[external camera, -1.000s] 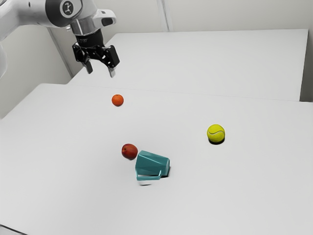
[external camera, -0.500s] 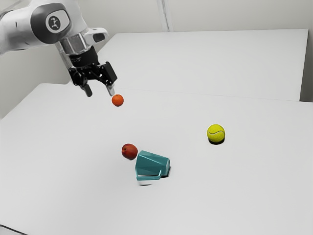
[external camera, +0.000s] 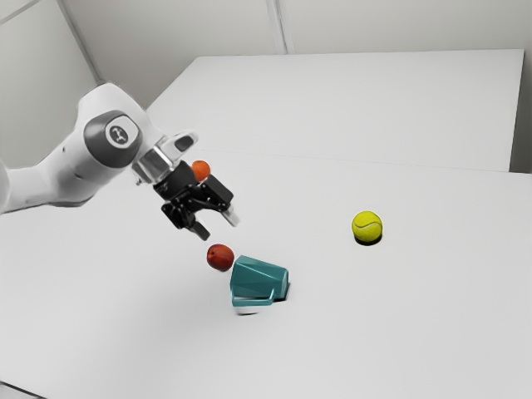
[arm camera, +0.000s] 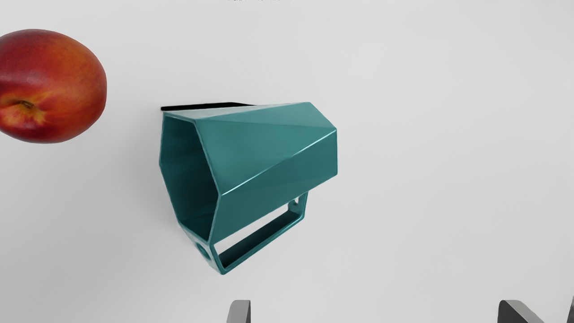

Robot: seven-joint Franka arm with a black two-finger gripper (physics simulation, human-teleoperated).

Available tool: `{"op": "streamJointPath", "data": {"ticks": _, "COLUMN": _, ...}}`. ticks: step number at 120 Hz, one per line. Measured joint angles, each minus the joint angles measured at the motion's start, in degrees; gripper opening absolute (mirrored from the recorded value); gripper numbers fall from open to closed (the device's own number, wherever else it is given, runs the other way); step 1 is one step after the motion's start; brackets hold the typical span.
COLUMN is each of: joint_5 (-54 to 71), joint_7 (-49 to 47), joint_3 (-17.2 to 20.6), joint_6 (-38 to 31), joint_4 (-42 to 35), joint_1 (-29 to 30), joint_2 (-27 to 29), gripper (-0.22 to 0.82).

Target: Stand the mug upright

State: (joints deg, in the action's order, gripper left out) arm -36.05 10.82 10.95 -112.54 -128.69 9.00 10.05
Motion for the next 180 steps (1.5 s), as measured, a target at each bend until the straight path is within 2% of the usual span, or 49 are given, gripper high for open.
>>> {"op": "streamJointPath", "data": {"ticks": 17, "joint_5": -7.76, "joint_7": 6.97, "joint_3": 0.01, "joint_6": -4.24, "joint_4": -5.14, "joint_1": 1.91, "joint_2": -0.25, "gripper": 0.60}}
{"op": "streamJointPath", "data": {"ticks": 44, "joint_5": -14.87, "joint_7": 18.23, "joint_3": -0.05, "joint_6": -6.90, "joint_4": -8.35, "joint_1": 2.70, "joint_2": -3.64, "gripper": 0.60}}
{"op": "streamJointPath", "data": {"ticks": 96, "joint_5": -20.02, "joint_7": 34.35, "joint_3": 0.00, "joint_6": -7.62, "joint_4": -8.39, "joint_1": 3.47, "joint_2": -8.94, "gripper": 0.60}}
{"op": "streamJointPath", "data": {"ticks": 151, "joint_5": -28.47, "joint_7": 45.64, "joint_3": 0.21, "joint_6": -5.48, "joint_4": -8.09, "joint_1": 3.97, "joint_2": -14.03, "gripper": 0.60}}
{"op": "streamJointPath", "data": {"ticks": 160, "joint_5": -29.11, "joint_7": 46.84, "joint_3": 0.21, "joint_6": -4.63, "joint_4": -7.96, "joint_1": 3.87, "joint_2": -14.63, "gripper": 0.56}}
{"op": "streamJointPath", "data": {"ticks": 180, "joint_5": -29.67, "joint_7": 49.07, "joint_3": 0.20, "joint_6": -3.30, "joint_4": -7.85, "joint_1": 3.96, "joint_2": -15.15, "gripper": 0.35}}
